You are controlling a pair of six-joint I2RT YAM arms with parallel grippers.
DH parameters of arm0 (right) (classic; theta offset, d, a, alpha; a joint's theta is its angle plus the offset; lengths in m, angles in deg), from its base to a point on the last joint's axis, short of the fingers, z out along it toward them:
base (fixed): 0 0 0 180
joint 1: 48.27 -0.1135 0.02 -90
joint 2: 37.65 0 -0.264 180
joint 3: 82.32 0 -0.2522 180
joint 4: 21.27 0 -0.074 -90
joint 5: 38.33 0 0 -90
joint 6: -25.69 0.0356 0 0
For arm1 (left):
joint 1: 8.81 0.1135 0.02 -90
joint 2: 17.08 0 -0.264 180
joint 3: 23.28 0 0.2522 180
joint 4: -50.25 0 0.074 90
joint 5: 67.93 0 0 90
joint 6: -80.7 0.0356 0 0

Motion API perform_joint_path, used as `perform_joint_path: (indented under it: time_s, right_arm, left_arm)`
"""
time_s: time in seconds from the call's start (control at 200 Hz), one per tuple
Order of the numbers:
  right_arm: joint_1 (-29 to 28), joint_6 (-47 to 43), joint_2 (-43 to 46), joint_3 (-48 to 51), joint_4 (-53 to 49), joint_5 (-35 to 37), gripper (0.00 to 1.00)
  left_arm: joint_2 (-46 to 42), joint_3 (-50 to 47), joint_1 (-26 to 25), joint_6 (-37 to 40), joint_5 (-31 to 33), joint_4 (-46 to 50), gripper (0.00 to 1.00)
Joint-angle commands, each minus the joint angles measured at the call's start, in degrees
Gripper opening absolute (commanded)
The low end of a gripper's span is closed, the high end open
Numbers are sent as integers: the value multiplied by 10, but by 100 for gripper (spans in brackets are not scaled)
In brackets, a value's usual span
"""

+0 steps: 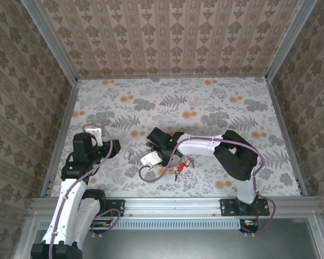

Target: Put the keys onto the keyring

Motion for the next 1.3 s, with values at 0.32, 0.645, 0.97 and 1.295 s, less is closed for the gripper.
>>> perform_joint_path:
  time_s: [0.32,0.645,0.97,1.295]
  right_arm:
    - [2,126,-6,3,30,23,24]
    - [3,179,-19,-10,28,22,21]
    - [2,188,-22,-11,15,4,8]
    - [28,228,76,11,63,-68,0]
  left_arm:
    - [-1,-5,5,5,-5,7,60]
    - [-2,-14,6,-11,-10,-5,60]
    - [-1,-15,6,-11,-9,-4,61]
    - [-34,-27,5,55,-88,-71,60]
